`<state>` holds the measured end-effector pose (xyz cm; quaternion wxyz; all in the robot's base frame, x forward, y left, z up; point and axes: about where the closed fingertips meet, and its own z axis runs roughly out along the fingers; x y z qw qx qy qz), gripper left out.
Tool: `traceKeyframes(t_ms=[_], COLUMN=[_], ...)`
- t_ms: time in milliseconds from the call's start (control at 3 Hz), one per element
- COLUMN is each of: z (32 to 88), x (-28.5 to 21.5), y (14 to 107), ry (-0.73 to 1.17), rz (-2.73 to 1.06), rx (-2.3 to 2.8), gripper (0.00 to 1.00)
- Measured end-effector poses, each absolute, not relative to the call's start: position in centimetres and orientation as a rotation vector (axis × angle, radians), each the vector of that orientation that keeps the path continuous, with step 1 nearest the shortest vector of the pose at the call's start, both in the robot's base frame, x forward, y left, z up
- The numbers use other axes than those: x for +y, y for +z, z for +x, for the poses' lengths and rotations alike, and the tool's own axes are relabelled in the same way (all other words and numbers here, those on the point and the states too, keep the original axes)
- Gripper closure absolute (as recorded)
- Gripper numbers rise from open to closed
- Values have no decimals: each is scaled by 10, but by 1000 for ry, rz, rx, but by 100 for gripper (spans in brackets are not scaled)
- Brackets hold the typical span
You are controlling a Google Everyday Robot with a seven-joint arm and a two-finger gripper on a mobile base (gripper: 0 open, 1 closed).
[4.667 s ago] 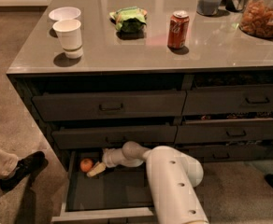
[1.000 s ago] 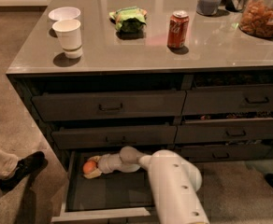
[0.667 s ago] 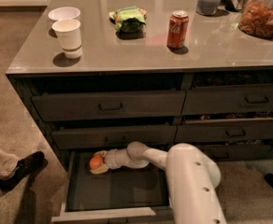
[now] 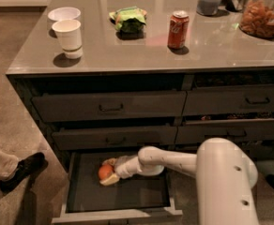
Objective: Pick orange from bottom drawer and place on counter
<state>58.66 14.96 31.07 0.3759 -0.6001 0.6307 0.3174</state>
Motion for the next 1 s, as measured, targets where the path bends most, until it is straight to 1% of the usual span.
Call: traceKeyframes(t_ms=[333,667,1000], z=[551,516,500], x=[129,123,131], y=[357,412,488], ry=[779,756,731], rz=[-1590,-1630,-1668], rx=[1583,1552,1503], gripper=[100,100,100])
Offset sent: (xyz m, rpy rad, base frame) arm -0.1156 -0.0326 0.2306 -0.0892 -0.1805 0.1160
